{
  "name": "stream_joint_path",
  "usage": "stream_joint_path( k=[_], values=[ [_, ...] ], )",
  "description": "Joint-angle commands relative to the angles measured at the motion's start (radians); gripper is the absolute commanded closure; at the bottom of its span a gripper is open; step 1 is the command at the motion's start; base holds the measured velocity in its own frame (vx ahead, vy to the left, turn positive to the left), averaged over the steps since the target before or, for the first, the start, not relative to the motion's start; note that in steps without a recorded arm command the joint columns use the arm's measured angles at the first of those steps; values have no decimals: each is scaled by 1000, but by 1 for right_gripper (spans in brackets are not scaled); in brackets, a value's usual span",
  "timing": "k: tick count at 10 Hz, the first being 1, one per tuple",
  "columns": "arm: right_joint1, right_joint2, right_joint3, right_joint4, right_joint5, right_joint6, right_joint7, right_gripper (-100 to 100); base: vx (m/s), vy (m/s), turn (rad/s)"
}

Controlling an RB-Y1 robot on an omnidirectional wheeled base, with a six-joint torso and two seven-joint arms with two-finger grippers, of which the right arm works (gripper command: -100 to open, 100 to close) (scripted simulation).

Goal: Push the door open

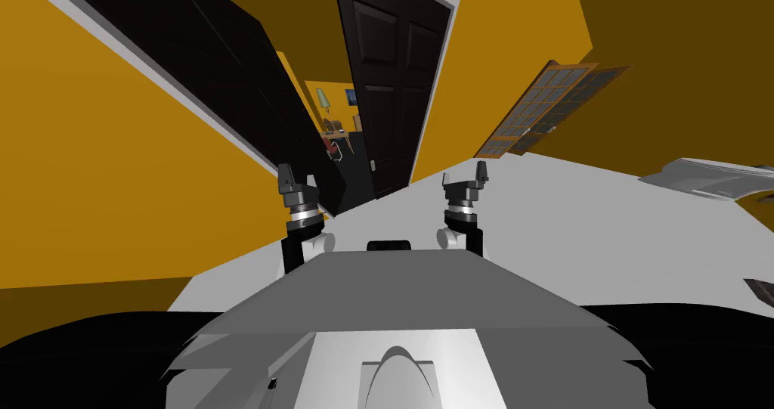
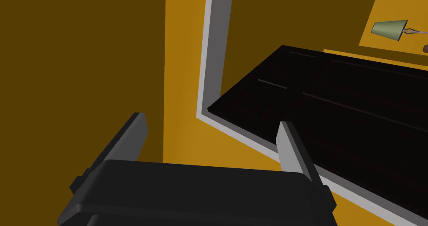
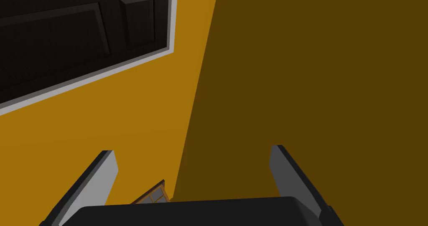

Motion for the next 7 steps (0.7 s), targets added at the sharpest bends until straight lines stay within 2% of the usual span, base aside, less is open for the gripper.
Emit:
stream_joint_path(
  k=[1, 7],
  values=[
    [-12, -5, -2, 31, -1, -7, 3, -100, 49, 8, 93],
    [-61, -20, -10, 158, -4, -36, 15, -100, 75, 10, 80]
  ],
)
